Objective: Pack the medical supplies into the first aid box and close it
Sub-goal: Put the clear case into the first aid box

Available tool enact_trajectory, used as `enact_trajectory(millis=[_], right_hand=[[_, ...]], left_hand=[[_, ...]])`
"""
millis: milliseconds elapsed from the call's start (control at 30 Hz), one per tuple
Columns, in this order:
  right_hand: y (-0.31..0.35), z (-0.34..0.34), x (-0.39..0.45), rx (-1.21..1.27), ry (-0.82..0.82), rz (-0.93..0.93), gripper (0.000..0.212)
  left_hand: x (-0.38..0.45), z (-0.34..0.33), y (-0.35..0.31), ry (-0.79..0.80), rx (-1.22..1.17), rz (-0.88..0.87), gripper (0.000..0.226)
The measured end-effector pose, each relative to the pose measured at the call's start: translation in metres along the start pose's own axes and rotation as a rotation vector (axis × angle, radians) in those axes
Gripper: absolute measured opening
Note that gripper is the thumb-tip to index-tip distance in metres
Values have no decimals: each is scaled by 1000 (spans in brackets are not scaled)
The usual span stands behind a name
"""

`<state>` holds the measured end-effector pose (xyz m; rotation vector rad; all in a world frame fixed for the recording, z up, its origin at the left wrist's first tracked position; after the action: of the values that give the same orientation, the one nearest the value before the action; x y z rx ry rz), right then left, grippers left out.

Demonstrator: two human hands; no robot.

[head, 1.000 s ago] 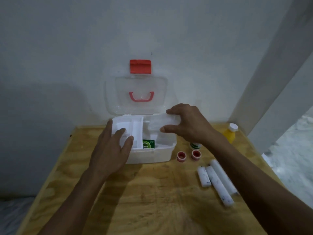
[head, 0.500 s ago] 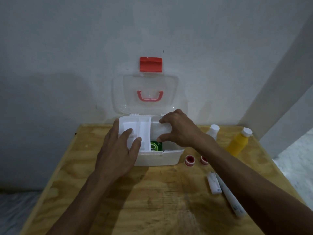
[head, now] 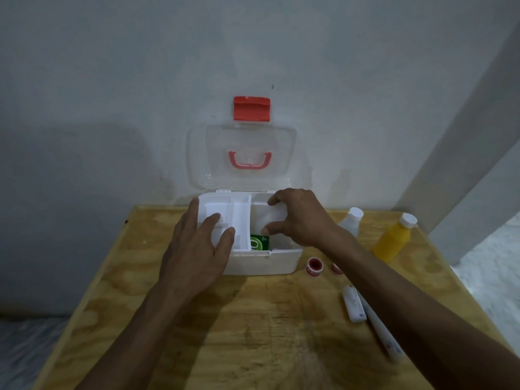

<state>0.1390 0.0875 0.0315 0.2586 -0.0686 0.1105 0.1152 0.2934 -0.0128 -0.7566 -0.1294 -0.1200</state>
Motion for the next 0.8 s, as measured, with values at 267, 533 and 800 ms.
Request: enact_trajectory(millis=[267, 533, 800], right_hand=[[9, 0, 1, -70, 91, -20, 65], [16, 2, 2, -88, 115, -40, 66], [20, 3, 2, -53, 116, -105, 60]], left_hand=[[0, 0, 0, 4, 4, -5, 70], [0, -1, 2, 11, 2, -1, 62], [1, 0, 1, 8, -5, -3, 61]])
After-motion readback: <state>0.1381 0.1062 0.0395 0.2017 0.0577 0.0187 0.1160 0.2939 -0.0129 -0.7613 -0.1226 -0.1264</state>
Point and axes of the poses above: each hand's wrist, its own x-axis towards the middle knuckle, its own z-axis out of the back of the hand, y = z × x, the point moved 3 cm from there along x, towards the middle knuckle, and after that the axes turned 14 degrees about -x, right-handed, at the moved point
